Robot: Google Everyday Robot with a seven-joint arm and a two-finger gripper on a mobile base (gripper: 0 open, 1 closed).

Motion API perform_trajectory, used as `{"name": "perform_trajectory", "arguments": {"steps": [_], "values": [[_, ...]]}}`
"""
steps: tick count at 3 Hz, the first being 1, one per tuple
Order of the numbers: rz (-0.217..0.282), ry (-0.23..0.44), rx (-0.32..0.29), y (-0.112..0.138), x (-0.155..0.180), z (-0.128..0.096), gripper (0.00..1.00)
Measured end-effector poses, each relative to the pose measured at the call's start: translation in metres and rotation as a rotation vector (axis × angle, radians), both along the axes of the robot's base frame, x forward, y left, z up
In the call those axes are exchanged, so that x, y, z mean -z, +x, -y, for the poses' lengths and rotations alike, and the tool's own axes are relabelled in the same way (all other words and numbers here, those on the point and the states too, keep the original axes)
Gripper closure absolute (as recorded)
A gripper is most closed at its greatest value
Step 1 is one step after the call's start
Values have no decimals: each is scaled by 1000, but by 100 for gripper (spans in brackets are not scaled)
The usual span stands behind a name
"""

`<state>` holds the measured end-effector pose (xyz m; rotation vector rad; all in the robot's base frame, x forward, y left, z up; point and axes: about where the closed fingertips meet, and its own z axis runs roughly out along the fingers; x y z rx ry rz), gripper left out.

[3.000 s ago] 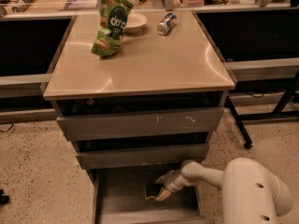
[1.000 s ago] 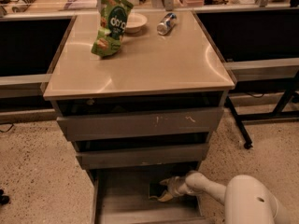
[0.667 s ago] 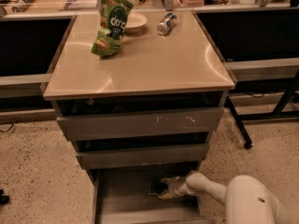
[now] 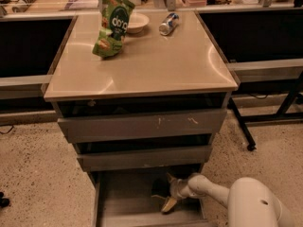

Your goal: Place sponge into bottom drawer

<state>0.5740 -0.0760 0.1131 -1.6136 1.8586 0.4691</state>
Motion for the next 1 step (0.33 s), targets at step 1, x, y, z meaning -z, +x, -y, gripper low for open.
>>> {"name": "perform_trajectory", "arguments": {"steps": [1], "values": [[0, 0, 0, 0, 0, 0, 0]]}}
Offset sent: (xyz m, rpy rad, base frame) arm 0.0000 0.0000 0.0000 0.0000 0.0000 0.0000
